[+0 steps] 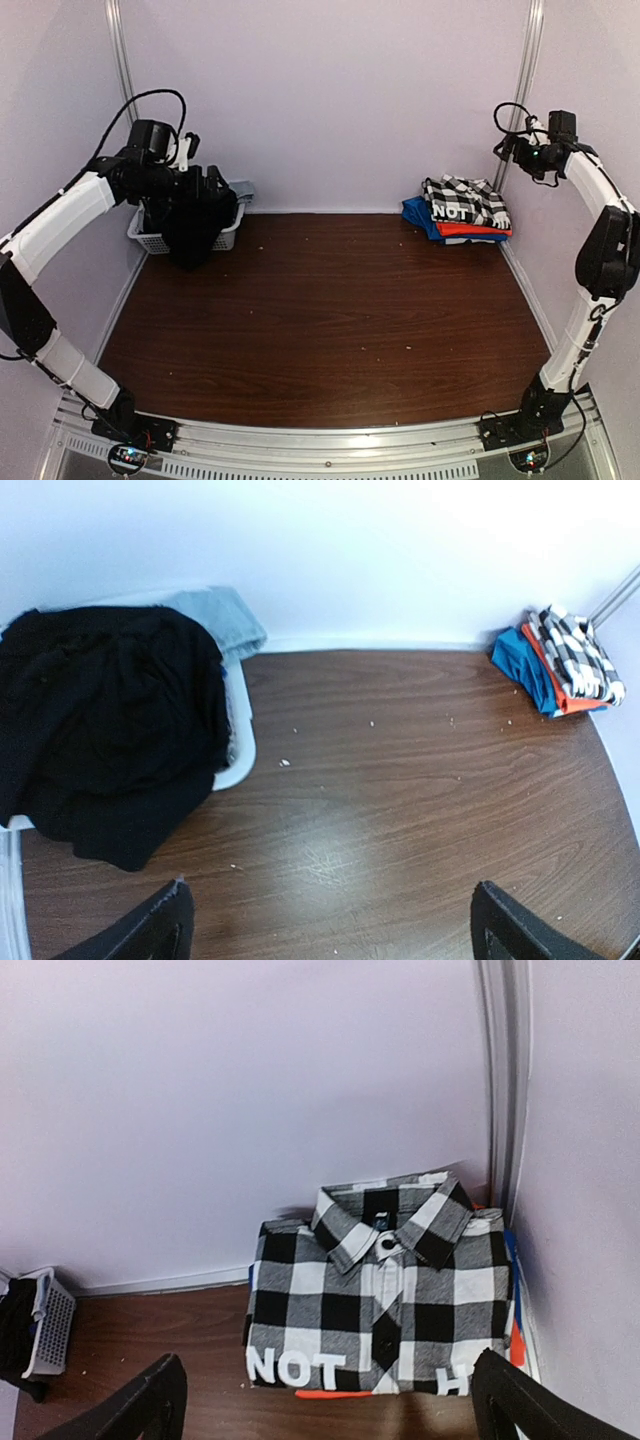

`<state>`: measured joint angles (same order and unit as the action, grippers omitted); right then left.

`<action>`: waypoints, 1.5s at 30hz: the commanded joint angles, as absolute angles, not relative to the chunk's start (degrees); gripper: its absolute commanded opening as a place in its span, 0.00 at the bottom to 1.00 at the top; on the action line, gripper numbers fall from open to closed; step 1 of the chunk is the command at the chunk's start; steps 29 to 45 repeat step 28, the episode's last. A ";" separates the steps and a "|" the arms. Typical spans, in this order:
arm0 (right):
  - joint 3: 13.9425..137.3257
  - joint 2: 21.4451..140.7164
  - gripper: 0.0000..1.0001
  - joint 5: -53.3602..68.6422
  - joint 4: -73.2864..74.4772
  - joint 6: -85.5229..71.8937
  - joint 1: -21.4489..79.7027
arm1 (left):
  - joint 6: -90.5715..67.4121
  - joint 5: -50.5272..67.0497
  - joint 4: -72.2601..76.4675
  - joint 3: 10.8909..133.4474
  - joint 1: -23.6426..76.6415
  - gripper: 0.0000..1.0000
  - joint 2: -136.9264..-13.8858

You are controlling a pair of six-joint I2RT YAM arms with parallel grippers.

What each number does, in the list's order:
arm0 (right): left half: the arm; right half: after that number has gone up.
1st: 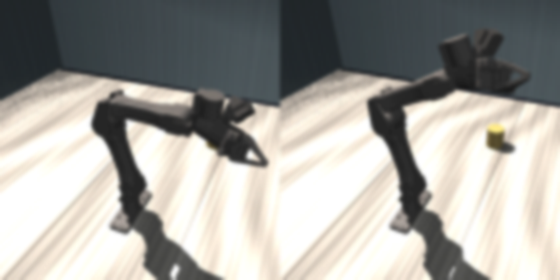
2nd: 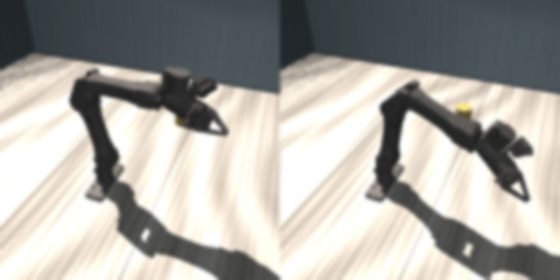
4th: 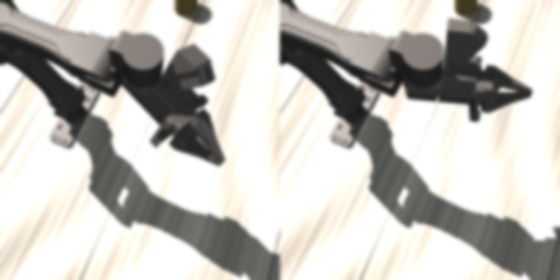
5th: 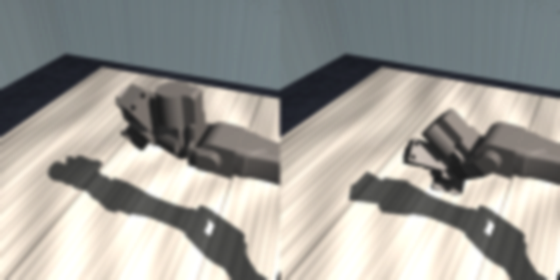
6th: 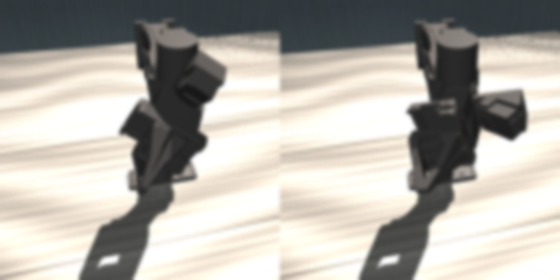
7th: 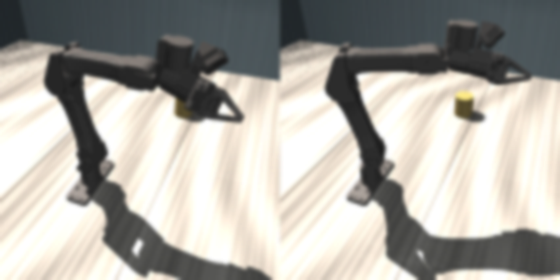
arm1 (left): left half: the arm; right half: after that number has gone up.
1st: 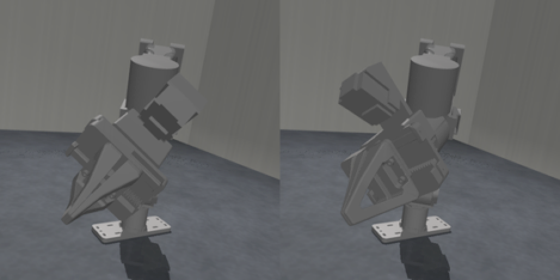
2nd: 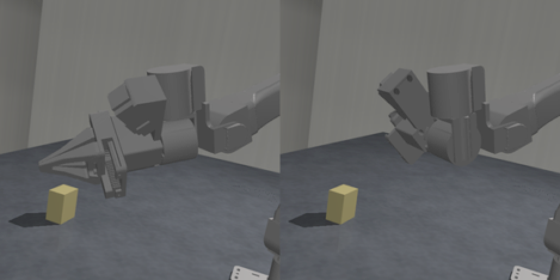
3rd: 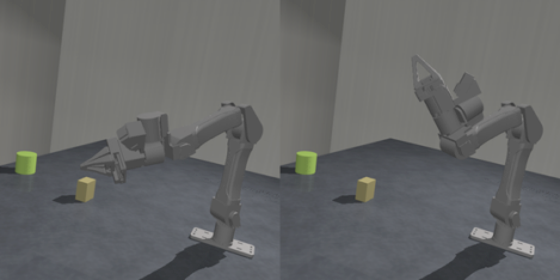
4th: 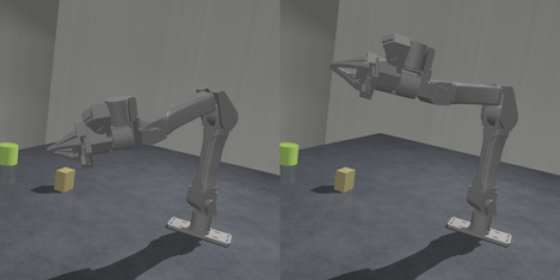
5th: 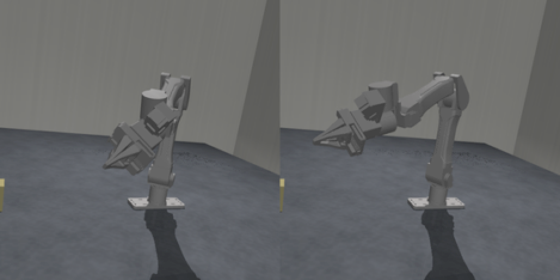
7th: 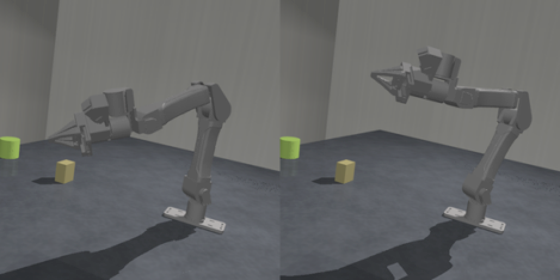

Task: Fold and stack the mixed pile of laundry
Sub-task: Reset both arms

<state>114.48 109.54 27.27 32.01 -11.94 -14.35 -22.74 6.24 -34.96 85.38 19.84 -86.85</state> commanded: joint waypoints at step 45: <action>46.66 56.87 1.00 29.53 22.77 -18.41 12.57 | -26.95 7.96 -32.97 51.10 24.79 0.98 -64.29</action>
